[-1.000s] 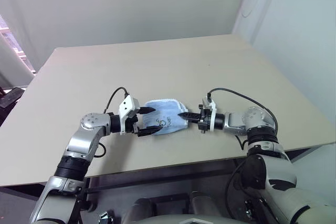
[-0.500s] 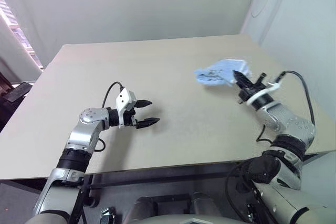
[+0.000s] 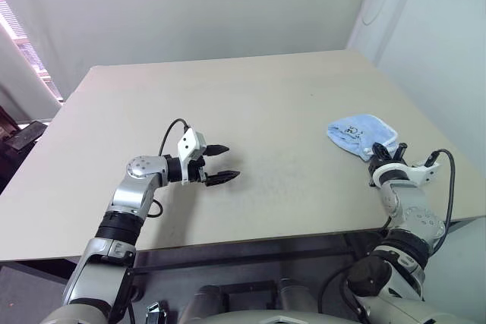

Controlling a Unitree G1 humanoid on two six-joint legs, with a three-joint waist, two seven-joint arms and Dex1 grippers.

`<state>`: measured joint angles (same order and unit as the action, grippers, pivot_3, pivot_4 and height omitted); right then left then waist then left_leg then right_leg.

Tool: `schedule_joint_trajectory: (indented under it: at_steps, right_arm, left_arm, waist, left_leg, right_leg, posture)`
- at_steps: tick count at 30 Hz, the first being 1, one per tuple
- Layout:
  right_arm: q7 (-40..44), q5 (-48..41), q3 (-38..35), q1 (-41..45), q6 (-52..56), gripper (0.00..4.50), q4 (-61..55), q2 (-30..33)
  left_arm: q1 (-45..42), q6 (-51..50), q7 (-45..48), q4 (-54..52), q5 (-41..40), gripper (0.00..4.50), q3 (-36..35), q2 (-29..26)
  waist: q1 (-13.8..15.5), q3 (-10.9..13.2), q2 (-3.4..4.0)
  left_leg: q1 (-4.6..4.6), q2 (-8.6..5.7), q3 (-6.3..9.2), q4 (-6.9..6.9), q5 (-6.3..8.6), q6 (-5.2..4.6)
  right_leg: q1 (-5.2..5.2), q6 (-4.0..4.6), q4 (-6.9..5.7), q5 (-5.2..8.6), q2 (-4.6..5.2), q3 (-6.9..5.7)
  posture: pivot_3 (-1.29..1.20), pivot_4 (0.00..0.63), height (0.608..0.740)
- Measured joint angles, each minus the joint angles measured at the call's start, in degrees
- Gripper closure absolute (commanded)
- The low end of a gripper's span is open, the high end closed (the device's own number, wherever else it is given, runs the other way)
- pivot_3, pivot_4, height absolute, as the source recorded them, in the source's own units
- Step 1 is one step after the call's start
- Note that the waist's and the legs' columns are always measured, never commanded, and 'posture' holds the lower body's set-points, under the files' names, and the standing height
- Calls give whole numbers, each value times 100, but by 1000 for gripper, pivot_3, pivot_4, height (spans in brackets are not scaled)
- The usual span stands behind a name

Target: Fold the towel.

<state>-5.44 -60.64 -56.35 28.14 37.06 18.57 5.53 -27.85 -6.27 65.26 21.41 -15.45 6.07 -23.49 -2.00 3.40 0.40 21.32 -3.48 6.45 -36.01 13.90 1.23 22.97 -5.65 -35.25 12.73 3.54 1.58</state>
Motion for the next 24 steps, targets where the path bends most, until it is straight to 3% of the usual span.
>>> schedule_joint_trajectory:
  at_steps: [12,16,24]
  right_arm:
    - [-623,-318,772,-592,-71,4475,-788,-28]
    - [-932,-476,876,-768,-73,3374,-999,-117]
    - [-1091,-875,1071,-965,7,382,-1229,-167]
  left_arm:
    - [48,9,53,-10,81,225,5,-11]
    - [80,17,46,-11,125,225,14,-13]
    - [61,-8,51,15,127,225,50,-6]
  waist:
    - [93,-1,0]
    - [112,0,0]
    - [99,3,9]
  left_leg:
    - [-2,2,8,7,0,0]
    - [0,2,7,7,0,0]
    - [1,5,4,8,1,0]
  right_leg:
    - [1,2,6,1,0,-2]
    - [2,2,7,1,0,-1]
    - [6,2,6,1,-1,0]
  posture:
    - [0,0,740]
    - [0,0,740]
    - [0,0,740]
